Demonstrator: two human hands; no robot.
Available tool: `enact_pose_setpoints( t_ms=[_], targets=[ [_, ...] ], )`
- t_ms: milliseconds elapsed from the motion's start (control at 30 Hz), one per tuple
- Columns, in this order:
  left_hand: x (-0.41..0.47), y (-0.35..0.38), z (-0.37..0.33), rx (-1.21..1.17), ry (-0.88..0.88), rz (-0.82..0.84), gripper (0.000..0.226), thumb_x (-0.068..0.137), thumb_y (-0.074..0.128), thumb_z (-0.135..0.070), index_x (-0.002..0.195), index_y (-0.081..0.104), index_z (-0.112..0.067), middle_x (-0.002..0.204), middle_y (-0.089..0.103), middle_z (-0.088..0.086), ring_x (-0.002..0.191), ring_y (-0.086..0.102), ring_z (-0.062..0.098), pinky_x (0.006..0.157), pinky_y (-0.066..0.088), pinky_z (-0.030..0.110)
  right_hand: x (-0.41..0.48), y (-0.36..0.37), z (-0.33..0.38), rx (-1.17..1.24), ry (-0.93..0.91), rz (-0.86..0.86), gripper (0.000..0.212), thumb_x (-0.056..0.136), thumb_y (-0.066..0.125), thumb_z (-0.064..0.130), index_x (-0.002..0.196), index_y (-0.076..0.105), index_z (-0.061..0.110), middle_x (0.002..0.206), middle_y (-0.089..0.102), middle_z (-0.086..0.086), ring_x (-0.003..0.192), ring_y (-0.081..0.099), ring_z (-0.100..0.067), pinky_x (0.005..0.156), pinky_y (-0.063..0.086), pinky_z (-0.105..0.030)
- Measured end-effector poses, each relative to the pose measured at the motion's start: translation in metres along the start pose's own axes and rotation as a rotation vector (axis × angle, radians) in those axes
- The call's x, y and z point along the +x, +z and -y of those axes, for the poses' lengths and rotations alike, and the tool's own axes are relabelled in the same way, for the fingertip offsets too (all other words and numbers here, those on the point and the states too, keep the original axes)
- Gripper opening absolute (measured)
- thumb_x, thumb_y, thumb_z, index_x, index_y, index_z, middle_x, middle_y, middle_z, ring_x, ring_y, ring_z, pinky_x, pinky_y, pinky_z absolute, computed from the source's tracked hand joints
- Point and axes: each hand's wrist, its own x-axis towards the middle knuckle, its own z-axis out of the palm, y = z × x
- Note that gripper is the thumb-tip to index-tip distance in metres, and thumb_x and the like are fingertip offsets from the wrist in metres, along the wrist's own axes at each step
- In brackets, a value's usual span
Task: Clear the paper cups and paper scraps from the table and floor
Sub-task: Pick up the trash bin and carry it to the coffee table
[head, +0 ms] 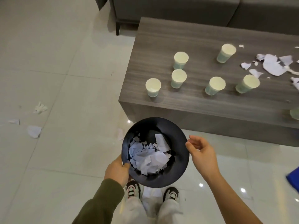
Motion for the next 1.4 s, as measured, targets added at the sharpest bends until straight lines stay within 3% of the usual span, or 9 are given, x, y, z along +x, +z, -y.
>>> enact_pose_setpoints(
  t_ms=[267,467,633,867,967,1200,1300,1400],
  targets=[
    [0.098,0.047,0.064,0.033,-0.09,0.057,0.02,0.09,0.044,-0.006,0.103,0.057,-0.013,0.094,0.066,0.019,0.08,0.064,0.037,0.076,0.056,0.048,0.05,0.05,-0.099,-0.077,0.052,0.001,0.023,0.086,0.061,0.014,0.105,0.057,0.026,0.089,0.063,0.015,0.083,0.059,0.004,0.063,0.043,-0.004],
    [0.164,0.084,0.101,0.011,-0.078,0.081,0.014,0.085,0.046,-0.008,0.085,0.056,-0.017,0.087,0.067,0.019,0.073,0.065,0.038,0.072,0.056,0.051,0.09,0.076,-0.154,-0.112,0.06,0.044,0.018,0.086,0.062,0.015,0.102,0.059,0.024,0.087,0.066,0.007,0.082,0.06,0.002,0.067,0.042,-0.006],
    [0.207,0.102,0.127,-0.041,-0.098,0.095,0.02,0.091,0.044,0.001,0.102,0.053,-0.013,0.097,0.065,0.02,0.078,0.064,0.04,0.072,0.057,0.05,0.11,0.095,-0.178,-0.117,0.062,0.046,0.017,0.085,0.061,0.013,0.1,0.059,0.022,0.083,0.064,0.01,0.078,0.059,0.002,0.064,0.042,0.001],
    [0.242,0.107,0.135,-0.004,-0.073,0.111,0.019,0.09,0.044,0.0,0.103,0.052,-0.012,0.095,0.063,0.017,0.073,0.064,0.036,0.069,0.056,0.041,0.12,0.113,-0.191,-0.11,0.061,0.068,0.018,0.086,0.06,0.015,0.101,0.059,0.024,0.081,0.062,0.015,0.071,0.059,0.01,0.062,0.042,0.001],
    [0.252,0.108,0.134,0.041,-0.049,0.14,0.018,0.09,0.044,-0.001,0.1,0.053,-0.014,0.089,0.064,0.014,0.07,0.065,0.032,0.064,0.056,0.036,0.123,0.116,-0.194,-0.1,0.061,0.067,0.018,0.086,0.059,0.015,0.101,0.059,0.024,0.082,0.062,0.015,0.074,0.06,0.006,0.063,0.043,0.0],
    [0.266,0.113,0.14,0.124,-0.03,0.168,0.018,0.092,0.046,-0.004,0.106,0.051,-0.014,0.095,0.062,0.014,0.078,0.064,0.037,0.078,0.056,0.048,0.128,0.12,-0.197,-0.088,0.059,0.059,0.02,0.087,0.058,0.014,0.105,0.06,0.021,0.081,0.063,0.016,0.078,0.061,0.002,0.073,0.047,-0.009],
    [0.269,0.114,0.139,0.16,-0.022,0.166,0.014,0.093,0.045,-0.008,0.105,0.05,-0.014,0.102,0.063,0.018,0.078,0.064,0.036,0.08,0.055,0.049,0.128,0.121,-0.2,-0.084,0.054,0.054,0.019,0.087,0.058,0.014,0.104,0.06,0.022,0.08,0.062,0.018,0.075,0.06,0.006,0.072,0.047,-0.006],
    [0.266,0.115,0.135,0.366,-0.037,0.155,0.033,0.098,0.04,-0.025,0.126,0.044,-0.008,0.121,0.057,0.023,0.097,0.06,0.04,0.087,0.05,0.045,0.125,0.122,-0.2,-0.081,0.061,0.052,0.018,0.087,0.058,0.015,0.103,0.06,0.023,0.079,0.061,0.019,0.074,0.06,0.007,0.071,0.047,-0.006]
  ],
)
